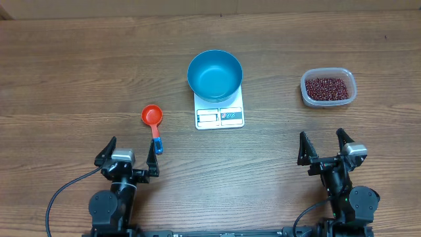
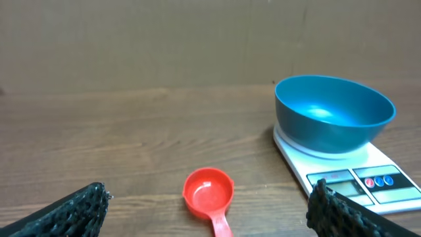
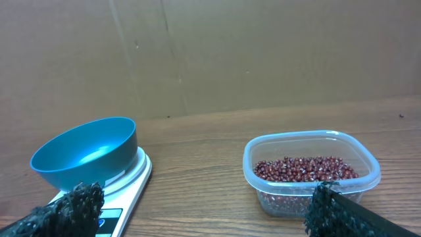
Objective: Scoop item into bowl and weigh 150g on scale
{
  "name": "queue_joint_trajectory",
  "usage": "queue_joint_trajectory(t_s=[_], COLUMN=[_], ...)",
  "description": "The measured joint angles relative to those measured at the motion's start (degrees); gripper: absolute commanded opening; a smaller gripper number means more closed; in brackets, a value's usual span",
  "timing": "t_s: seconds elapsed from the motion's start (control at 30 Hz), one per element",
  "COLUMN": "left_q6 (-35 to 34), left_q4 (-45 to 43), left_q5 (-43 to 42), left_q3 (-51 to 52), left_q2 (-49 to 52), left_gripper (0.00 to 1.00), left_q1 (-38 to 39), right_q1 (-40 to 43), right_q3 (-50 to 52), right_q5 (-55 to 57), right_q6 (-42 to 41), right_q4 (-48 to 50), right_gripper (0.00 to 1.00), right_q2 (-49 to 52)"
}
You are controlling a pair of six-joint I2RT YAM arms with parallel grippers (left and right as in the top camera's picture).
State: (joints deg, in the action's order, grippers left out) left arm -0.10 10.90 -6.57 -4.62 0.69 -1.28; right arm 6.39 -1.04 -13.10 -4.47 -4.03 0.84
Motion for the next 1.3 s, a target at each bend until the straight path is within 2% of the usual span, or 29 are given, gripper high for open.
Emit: queue_joint_trajectory(t_s=[0.37, 0.8, 1.3], left_q6=[-0.9, -1.7, -1.5], left_q4=[7.4, 12.8, 27.3], left_q5=[0.0, 0.0, 0.0], left_q3=[-8.5, -21.1, -38.2], left_q2=[3.4, 22.7, 41.5], left_gripper=[0.99, 1.0, 1.0], left_q1=[0.0, 0.0, 0.0], right_q1=[0.0, 0.0, 0.0], right_q3=[0.0, 0.0, 0.0], right_q5=[0.0, 0.0, 0.0], right_q6=[0.0, 0.0, 0.0], right_q4=[0.0, 0.0, 0.0], right_gripper=[1.0, 1.0, 1.0], right_q2=[0.0, 0.0, 0.0])
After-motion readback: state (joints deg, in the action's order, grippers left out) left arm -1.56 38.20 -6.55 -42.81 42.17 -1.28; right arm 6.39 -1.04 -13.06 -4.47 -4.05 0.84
